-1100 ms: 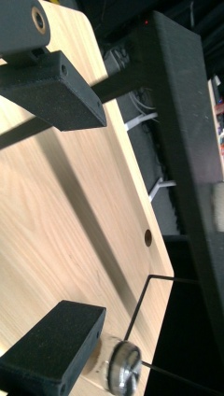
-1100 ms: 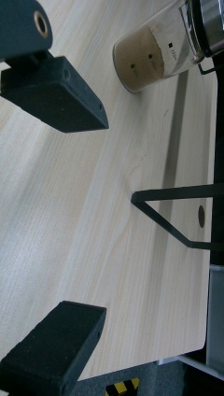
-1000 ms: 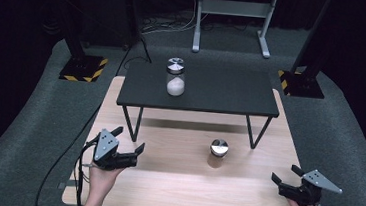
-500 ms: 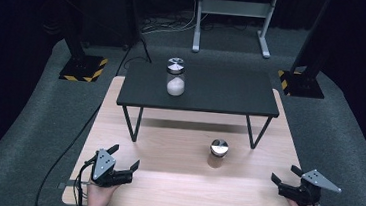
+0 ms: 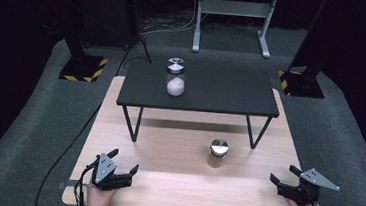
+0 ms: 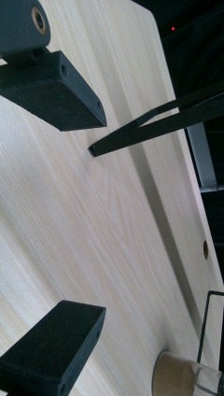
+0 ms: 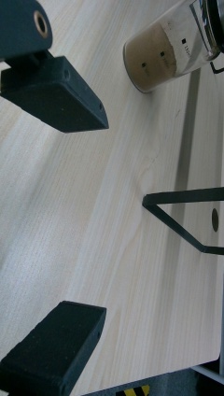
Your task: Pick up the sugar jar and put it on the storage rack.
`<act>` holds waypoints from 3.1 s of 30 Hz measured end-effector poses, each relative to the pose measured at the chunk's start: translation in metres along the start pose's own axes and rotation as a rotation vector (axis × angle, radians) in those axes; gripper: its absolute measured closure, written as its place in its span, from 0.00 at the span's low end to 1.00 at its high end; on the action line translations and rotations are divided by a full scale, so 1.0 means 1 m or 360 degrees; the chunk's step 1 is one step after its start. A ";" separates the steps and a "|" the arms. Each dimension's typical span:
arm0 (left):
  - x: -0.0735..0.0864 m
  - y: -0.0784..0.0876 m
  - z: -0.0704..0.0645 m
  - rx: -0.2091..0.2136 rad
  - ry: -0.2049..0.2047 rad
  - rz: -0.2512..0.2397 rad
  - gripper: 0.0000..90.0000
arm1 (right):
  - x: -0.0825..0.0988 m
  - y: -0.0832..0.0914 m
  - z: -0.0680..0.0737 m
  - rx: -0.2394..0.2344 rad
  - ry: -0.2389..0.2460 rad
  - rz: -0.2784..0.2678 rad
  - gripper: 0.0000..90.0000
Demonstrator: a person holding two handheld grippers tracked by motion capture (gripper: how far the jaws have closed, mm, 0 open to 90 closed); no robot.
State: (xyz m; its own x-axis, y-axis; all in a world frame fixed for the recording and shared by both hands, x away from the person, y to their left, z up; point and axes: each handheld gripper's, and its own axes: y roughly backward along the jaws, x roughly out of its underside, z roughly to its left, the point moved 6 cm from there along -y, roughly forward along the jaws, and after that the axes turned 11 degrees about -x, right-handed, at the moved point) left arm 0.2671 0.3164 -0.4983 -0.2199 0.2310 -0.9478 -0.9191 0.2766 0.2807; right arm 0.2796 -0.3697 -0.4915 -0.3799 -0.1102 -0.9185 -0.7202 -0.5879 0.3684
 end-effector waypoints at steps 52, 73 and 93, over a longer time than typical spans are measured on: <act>0.002 -0.008 0.003 0.0018 0.0008 0.0073 0.09 | -0.003 -0.003 -0.001 -0.0011 0.0015 0.0035 0.08; 0.002 -0.007 0.003 0.0012 0.0011 0.0072 0.09 | -0.003 -0.003 -0.001 -0.0013 0.0010 0.0037 0.08; 0.002 -0.008 0.003 0.0015 0.0011 0.0077 0.09 | -0.003 -0.003 -0.001 -0.0015 0.0009 0.0036 0.08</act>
State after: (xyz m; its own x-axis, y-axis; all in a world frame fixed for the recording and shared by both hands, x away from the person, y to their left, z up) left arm 0.2746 0.3176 -0.5017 -0.2664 0.2380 -0.9340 -0.9043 0.2737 0.3277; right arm 0.2838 -0.3687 -0.4901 -0.3925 -0.1281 -0.9108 -0.7062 -0.5925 0.3876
